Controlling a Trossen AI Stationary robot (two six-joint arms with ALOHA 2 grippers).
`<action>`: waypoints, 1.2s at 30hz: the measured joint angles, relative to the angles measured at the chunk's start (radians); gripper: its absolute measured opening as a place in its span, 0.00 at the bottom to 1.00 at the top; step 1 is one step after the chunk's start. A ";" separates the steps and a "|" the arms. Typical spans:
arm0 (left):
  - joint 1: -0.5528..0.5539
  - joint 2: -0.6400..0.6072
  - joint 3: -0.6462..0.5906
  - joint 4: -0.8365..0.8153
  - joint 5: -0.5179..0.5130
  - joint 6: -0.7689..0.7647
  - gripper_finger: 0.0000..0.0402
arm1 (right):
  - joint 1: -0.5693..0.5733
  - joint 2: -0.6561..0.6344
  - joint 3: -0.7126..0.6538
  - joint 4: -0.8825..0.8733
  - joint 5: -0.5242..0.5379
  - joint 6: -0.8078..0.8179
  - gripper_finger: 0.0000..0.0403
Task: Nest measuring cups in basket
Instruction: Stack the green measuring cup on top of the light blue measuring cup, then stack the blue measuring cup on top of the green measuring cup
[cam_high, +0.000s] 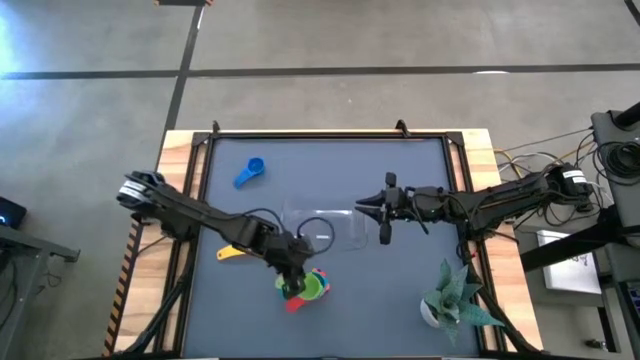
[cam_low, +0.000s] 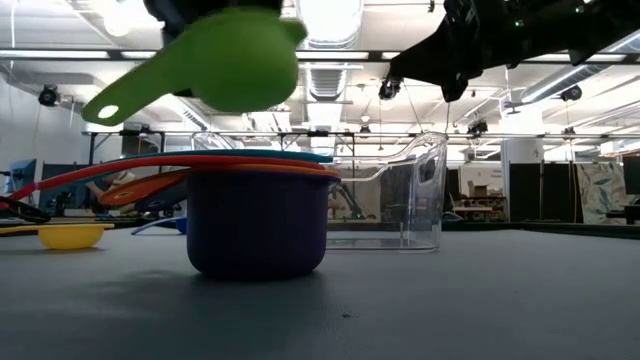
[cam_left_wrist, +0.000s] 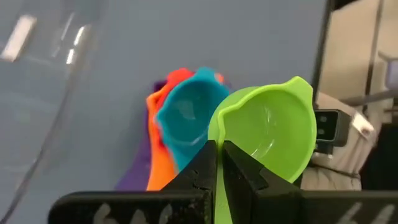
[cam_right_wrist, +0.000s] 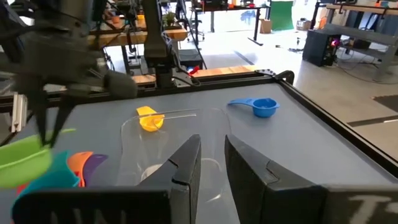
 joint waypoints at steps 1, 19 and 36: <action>-0.003 0.016 0.024 -0.009 0.003 0.013 0.00 | 0.000 0.000 0.000 0.000 0.000 0.000 0.15; 0.015 0.115 0.099 -0.136 -0.054 0.060 0.03 | 0.002 0.000 0.000 -0.021 -0.004 0.011 0.14; 0.017 0.030 0.220 -0.349 -0.179 0.209 0.31 | 0.002 0.000 -0.001 -0.032 -0.004 0.009 0.15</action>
